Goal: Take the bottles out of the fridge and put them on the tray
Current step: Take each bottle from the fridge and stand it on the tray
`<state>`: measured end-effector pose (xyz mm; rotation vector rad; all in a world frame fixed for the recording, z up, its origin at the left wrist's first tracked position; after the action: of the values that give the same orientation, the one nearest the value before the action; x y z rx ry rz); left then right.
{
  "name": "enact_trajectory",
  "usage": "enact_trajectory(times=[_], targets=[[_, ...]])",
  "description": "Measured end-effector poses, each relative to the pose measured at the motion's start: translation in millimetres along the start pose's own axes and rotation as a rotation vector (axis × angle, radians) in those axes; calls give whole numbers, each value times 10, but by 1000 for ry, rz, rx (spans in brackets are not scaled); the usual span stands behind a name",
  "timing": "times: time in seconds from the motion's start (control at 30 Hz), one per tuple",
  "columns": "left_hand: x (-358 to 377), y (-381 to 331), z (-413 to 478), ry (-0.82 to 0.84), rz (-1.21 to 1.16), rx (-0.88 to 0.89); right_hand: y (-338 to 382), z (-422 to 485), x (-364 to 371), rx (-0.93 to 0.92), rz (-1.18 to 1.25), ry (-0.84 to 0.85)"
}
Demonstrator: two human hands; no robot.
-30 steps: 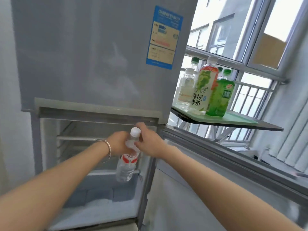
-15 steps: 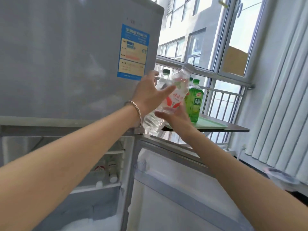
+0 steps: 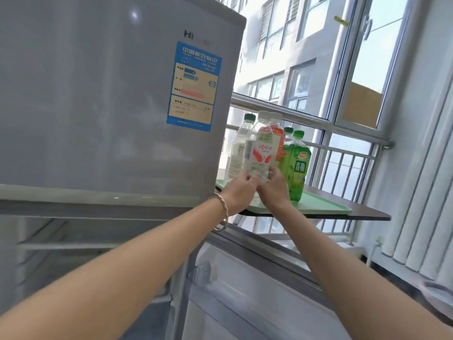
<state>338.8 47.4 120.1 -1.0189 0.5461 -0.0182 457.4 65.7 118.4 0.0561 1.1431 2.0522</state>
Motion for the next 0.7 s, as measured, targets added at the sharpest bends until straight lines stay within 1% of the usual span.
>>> enact_trajectory(times=[0.1, 0.17, 0.2, 0.3, 0.33, 0.4, 0.47, 0.53, 0.6, 0.67, 0.7], targets=[[6, 61, 69, 27, 20, -15, -48, 37, 29, -16, -40, 74], [-25, 68, 57, 30, 56, -16, -38, 21, 49, -31, -60, 81], [-43, 73, 39, 17, 72, -8, -19, -4, 45, -54, -81, 30], [-153, 121, -38, -34, 143, -24, 121, -162, -11, -195, -139, -202], [-208, 169, -72, -32, 205, -39, 200, -259, 2, -250, -152, -225], [-302, 294, -112, 10, 310, -77, 333, -420, 96, -326, -173, -149], [-438, 503, -235, 105, 385, -170, 434, -606, 292, -338, -211, -6], [-570, 696, -346, 144, 514, -231, 479, -754, 482, -343, -241, 96], [-739, 930, -573, 147, 627, -289, 497, -993, 737, -317, -239, 196], [-846, 1153, -727, 140, 644, -344, 479, -1186, 976, -276, -244, 295], [-908, 1279, -856, 171, 677, -368, 451, -1282, 1164, -255, -254, 348]])
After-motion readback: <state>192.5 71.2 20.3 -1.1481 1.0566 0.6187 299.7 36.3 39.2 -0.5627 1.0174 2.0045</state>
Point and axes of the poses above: each hand's wrist, its own z-axis towards the middle knuckle, its own x-axis out of the palm, y = z × x, the point moved 4 cm from there along z, towards the middle knuckle, and after that the axes turned 1 degree about -y, right-handed, at the moved point
